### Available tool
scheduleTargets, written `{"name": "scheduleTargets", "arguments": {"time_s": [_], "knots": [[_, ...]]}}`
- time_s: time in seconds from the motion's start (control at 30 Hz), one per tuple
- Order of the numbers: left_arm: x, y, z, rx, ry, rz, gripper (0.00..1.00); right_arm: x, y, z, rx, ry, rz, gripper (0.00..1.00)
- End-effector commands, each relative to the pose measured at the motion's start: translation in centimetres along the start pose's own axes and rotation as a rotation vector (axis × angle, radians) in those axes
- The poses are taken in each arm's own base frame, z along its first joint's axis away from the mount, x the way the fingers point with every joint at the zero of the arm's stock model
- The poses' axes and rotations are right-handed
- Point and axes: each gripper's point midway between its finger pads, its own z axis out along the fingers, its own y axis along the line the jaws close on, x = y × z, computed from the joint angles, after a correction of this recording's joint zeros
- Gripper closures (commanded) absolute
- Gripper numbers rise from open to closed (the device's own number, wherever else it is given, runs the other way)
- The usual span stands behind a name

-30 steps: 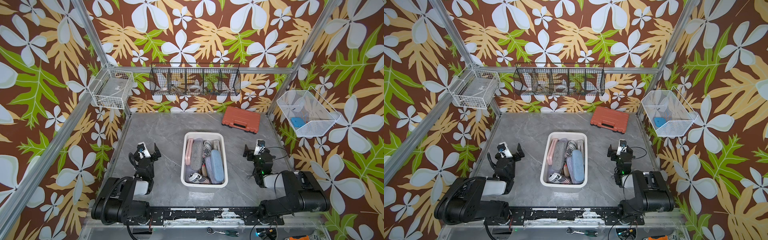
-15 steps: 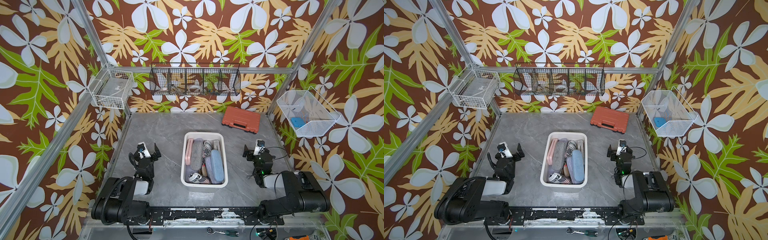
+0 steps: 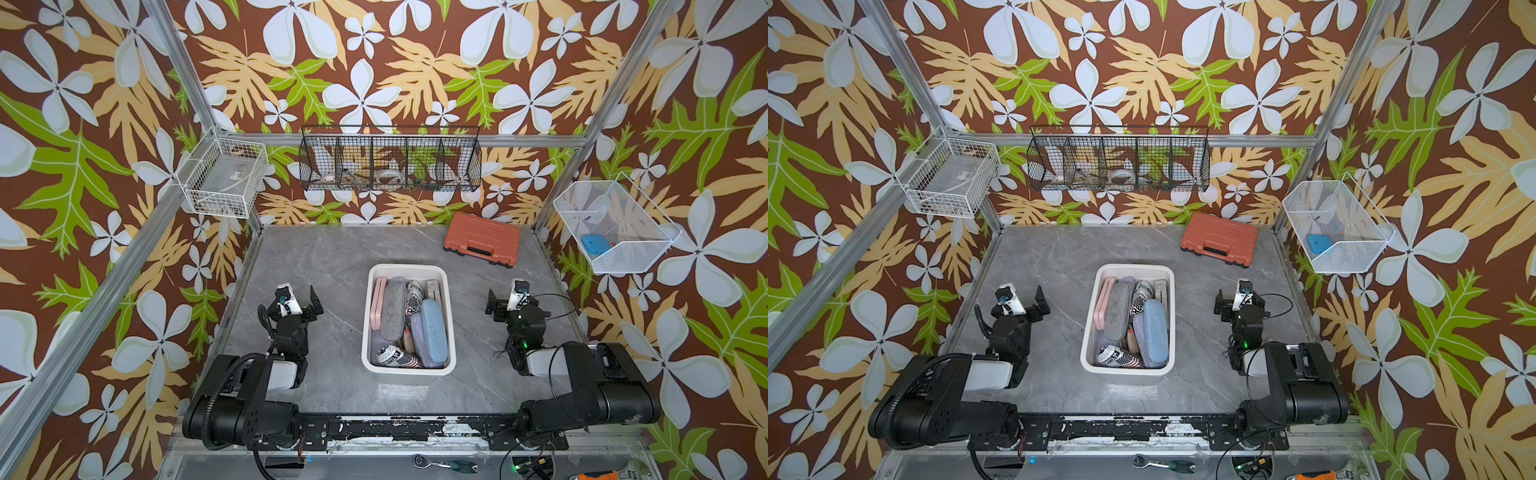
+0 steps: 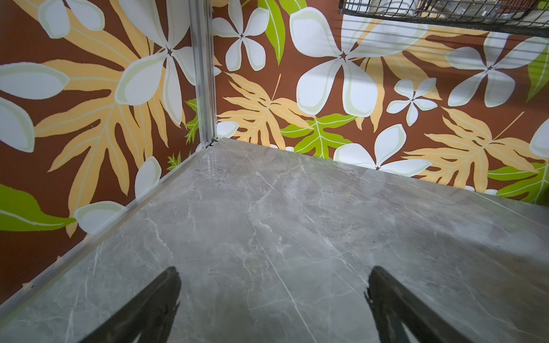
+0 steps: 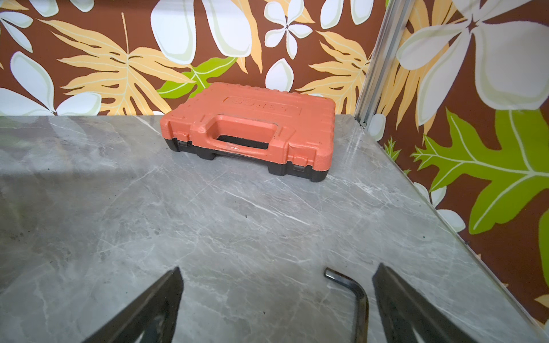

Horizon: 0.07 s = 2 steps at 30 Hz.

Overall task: Put the glasses cases into the storage boxes
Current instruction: Reset both arms

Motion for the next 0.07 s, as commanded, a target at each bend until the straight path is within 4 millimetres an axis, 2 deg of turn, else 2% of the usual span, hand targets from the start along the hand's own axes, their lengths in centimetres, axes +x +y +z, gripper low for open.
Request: {"name": "scheduleTargets", "arguments": {"time_s": [0.0, 0.03], "knots": [[-0.58, -0.11, 0.08, 0.005, -0.022, 0.005, 0.0, -0.24, 0.08, 0.02, -0.004, -0.007, 0.006, 0.01], [-0.62, -0.11, 0.09, 0.005, -0.023, 0.004, 0.0, -0.33, 0.08, 0.01, -0.003, -0.011, 0.007, 0.0]]}}
